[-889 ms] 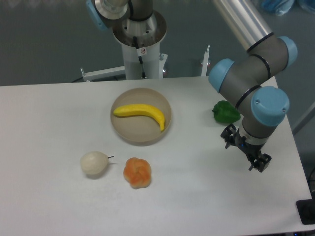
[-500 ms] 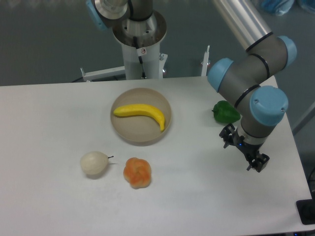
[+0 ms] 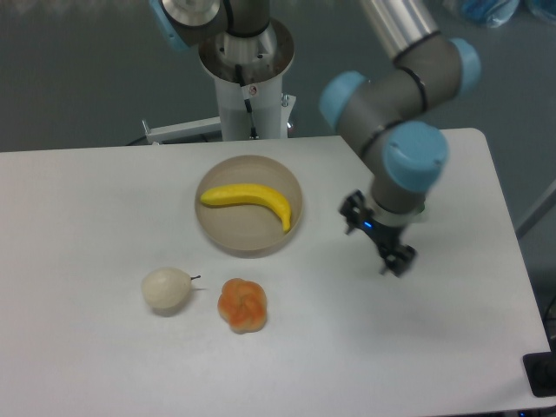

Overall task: Pick up the banana from the plate
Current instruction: 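Move the gripper over the yellow banana on the beige plate and lower, then close the gripper around the middle of the yellow banana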

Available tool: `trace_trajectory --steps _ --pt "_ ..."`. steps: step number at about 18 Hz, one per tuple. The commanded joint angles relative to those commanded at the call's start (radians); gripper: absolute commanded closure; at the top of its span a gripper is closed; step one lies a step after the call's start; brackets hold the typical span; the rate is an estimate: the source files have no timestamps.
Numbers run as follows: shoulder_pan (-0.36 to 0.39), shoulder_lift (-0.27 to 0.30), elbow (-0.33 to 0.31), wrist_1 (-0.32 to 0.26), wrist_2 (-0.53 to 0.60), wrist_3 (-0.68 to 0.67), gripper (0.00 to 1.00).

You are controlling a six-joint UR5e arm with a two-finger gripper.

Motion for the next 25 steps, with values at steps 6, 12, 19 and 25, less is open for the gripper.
trace_trajectory --steps 6,12,19,25 --pt "-0.063 0.126 -0.233 0.049 0.014 0.094 0.0" --pt "-0.149 0.146 -0.332 0.144 0.012 0.123 0.0" --pt "-0.155 0.131 -0.442 0.288 0.014 0.149 0.0" --pt "-0.157 0.128 -0.445 0.288 0.021 0.149 0.07"
